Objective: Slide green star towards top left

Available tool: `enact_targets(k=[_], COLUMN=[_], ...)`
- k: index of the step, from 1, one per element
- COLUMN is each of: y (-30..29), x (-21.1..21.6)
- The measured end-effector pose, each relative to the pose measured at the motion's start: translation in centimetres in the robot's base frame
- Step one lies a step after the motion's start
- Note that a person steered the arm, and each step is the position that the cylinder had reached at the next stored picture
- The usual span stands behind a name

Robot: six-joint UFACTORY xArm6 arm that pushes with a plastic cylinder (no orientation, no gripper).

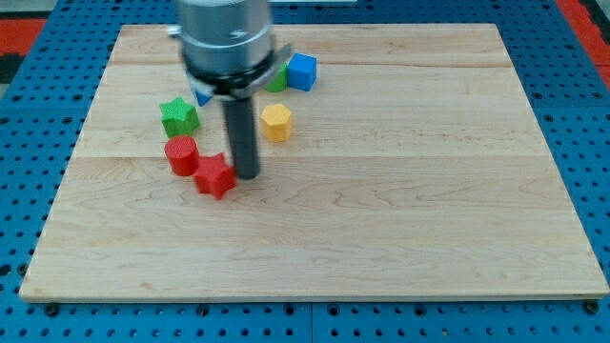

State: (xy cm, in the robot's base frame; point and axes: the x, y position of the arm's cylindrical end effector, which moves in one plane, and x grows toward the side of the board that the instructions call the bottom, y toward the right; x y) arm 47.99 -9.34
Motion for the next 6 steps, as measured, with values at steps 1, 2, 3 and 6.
enact_targets(k=[1, 2, 3, 6], y=[-2.2, 2.8, 2.2, -5.1], x=[1.7, 0.8, -4.4, -5.2])
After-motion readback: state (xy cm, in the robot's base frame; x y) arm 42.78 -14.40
